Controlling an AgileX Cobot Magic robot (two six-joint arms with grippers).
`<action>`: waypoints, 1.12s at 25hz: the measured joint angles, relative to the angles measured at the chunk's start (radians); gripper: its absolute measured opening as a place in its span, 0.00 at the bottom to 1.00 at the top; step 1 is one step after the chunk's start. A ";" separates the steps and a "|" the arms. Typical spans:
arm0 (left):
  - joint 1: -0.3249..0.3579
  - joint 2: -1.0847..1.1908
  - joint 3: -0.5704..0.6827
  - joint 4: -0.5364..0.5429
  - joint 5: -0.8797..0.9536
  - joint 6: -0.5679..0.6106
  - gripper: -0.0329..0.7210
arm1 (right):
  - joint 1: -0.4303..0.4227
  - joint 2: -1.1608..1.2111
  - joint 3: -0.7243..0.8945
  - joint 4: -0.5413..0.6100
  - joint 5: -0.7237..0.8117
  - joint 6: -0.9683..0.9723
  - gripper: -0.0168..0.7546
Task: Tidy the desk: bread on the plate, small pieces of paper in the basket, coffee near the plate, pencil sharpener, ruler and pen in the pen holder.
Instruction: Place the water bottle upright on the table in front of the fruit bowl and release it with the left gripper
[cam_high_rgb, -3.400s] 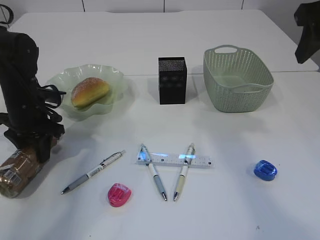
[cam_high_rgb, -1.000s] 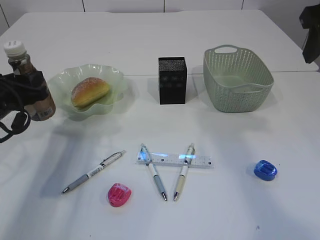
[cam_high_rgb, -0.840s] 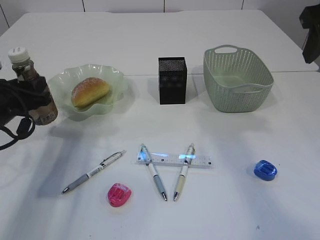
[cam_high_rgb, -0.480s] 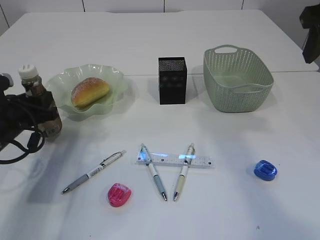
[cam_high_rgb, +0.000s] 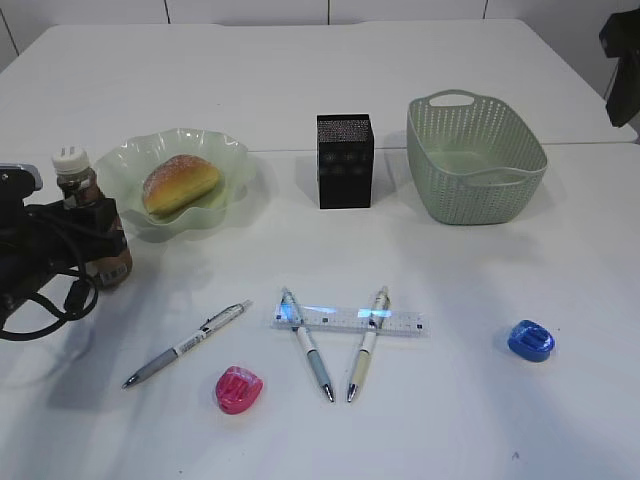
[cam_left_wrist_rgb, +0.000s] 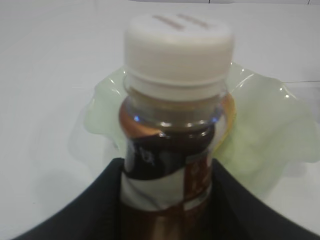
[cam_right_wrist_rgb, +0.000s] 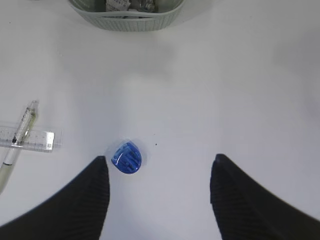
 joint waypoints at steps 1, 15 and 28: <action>0.000 0.000 0.000 0.001 0.000 0.000 0.48 | 0.000 0.000 0.000 -0.002 0.000 0.000 0.67; 0.000 0.000 -0.002 0.008 -0.016 -0.002 0.74 | 0.000 0.000 0.000 -0.004 0.000 0.000 0.67; 0.000 -0.084 -0.002 0.008 -0.016 0.024 0.74 | 0.000 0.000 0.000 -0.004 0.000 0.000 0.67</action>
